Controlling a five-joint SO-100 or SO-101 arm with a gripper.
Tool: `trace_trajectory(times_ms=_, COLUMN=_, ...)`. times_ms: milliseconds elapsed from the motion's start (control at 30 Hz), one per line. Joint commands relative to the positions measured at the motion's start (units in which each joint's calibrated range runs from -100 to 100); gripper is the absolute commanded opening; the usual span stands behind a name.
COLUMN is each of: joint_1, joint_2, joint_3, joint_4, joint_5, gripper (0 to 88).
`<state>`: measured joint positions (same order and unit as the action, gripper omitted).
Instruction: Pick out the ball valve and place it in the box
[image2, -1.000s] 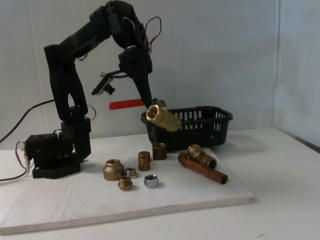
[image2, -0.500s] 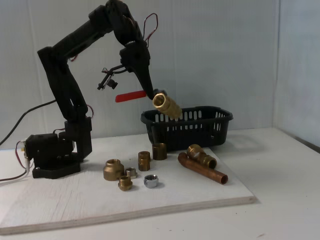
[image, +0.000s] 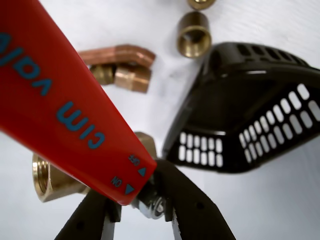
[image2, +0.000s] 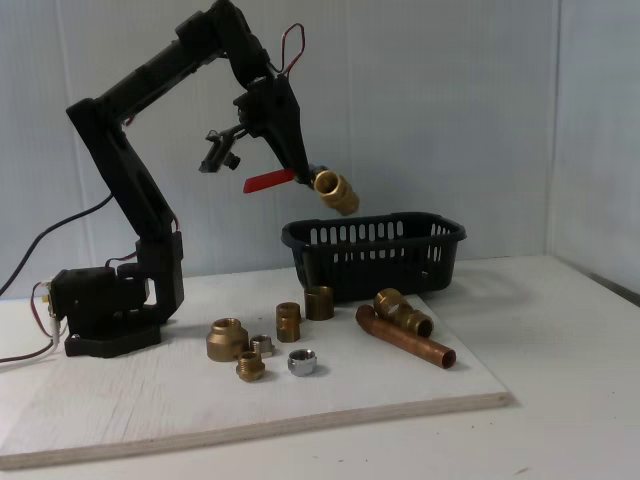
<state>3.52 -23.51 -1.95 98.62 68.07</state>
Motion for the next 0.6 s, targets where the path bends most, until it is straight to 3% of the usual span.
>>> trace_trajectory(times_ms=0, joint_1=-3.0, joint_2=-2.9, joint_3=-1.0, joint_4=-0.1, joint_5=-0.9, gripper=0.9)
trace_trajectory(times_ms=367, joint_1=-12.1, joint_2=0.8, joint_3=-1.7, joint_4=-5.5, joint_5=-3.9, gripper=0.9)
trace_trajectory(times_ms=567, joint_1=-13.0, joint_2=7.3, joint_3=-2.9, joint_4=-9.4, joint_5=-4.7, gripper=0.9)
